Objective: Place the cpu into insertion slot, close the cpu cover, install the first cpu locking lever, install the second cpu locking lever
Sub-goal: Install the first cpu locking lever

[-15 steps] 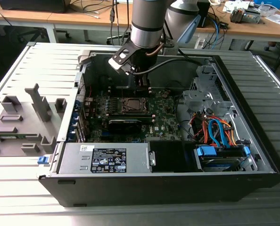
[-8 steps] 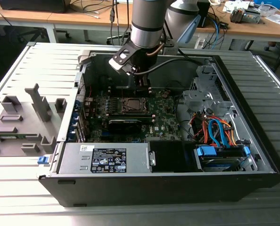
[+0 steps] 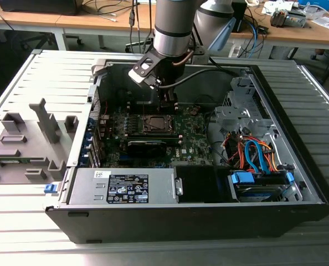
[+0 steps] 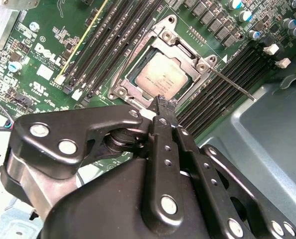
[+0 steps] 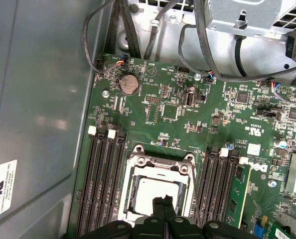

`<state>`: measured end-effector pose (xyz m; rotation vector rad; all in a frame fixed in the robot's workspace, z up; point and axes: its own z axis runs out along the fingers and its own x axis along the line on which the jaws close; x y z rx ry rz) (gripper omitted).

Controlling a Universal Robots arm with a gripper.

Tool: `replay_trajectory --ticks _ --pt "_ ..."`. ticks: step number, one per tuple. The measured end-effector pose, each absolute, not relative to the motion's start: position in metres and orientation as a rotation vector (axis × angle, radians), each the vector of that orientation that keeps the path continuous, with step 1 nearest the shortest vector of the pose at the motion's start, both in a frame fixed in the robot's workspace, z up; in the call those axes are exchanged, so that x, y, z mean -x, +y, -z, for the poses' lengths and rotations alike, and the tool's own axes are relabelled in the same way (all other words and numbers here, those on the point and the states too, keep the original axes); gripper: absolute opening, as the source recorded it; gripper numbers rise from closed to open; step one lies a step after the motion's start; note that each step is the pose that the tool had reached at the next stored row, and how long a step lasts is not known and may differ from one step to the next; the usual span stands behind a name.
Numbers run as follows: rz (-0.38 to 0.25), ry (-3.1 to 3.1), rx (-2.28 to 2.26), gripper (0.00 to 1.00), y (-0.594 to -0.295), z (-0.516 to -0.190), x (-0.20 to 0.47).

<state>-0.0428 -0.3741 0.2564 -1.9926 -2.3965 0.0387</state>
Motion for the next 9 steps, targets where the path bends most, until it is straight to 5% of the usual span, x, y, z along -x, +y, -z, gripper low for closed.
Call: replay_trajectory --ticks 9 --pt "-0.039 -2.423 1.960 0.11 -0.3740 -0.2564 0.0428"
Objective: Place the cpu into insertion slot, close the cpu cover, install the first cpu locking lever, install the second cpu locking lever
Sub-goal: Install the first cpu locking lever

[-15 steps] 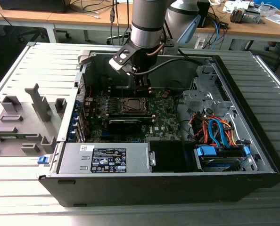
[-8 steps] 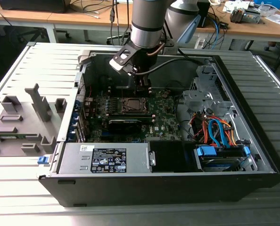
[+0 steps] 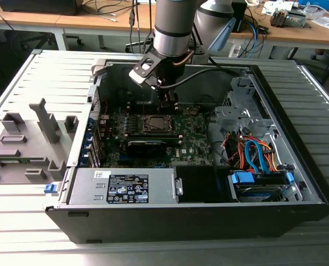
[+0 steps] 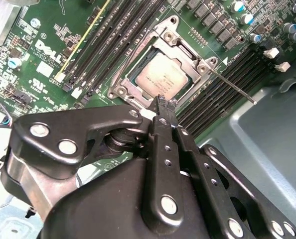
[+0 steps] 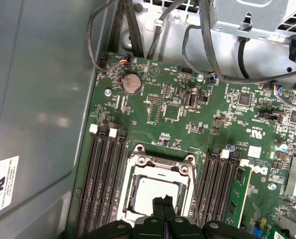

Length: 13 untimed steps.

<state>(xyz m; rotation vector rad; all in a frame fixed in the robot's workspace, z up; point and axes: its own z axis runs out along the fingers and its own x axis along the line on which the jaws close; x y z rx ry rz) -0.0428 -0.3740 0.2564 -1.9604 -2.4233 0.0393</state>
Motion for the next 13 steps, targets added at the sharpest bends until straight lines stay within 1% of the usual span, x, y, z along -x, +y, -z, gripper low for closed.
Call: replay_trajectory --ticks 13 --pt "-0.040 -2.479 1.890 0.11 -0.3740 -0.2564 0.0428"
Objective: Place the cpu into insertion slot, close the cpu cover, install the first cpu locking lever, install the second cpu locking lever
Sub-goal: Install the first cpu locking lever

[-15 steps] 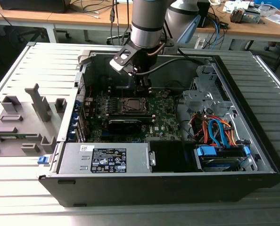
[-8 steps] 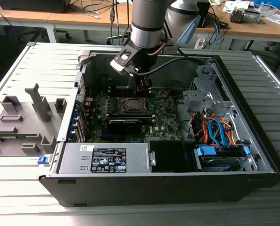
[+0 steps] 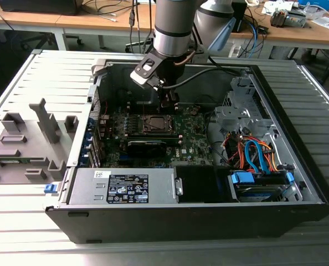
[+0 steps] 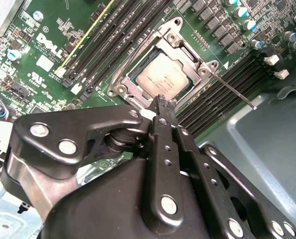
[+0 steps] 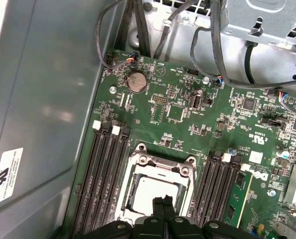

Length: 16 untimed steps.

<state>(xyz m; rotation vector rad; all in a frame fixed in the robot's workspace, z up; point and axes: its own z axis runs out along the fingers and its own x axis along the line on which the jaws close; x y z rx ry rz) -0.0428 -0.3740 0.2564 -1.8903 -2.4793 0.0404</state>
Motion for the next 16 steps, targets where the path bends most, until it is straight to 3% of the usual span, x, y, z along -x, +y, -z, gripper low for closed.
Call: replay_trajectory --ticks 16 --pt "-0.042 -2.546 1.800 0.11 -0.3741 -0.2564 0.0428"
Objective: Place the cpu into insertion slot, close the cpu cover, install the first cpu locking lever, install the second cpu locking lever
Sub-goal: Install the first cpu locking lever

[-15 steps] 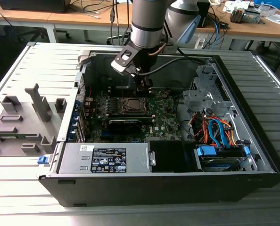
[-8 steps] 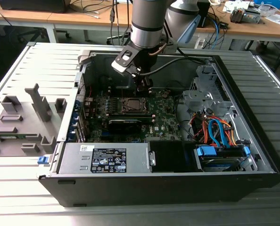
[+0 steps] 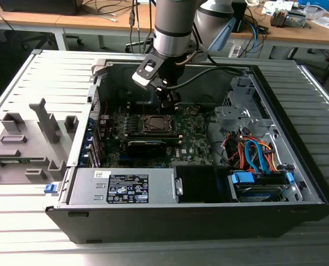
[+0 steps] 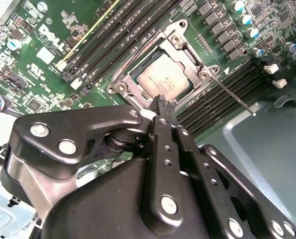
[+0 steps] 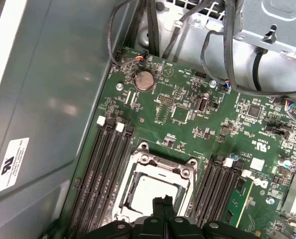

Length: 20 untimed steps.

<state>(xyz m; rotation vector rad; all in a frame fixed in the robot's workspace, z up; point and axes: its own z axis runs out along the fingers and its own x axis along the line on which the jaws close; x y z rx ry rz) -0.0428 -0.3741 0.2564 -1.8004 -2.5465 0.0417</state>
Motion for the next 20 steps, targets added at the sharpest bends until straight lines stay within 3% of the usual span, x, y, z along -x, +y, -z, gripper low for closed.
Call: replay_trajectory --ticks 20 --pt "-0.043 -2.636 1.670 0.11 -0.3741 -0.2564 0.0429"
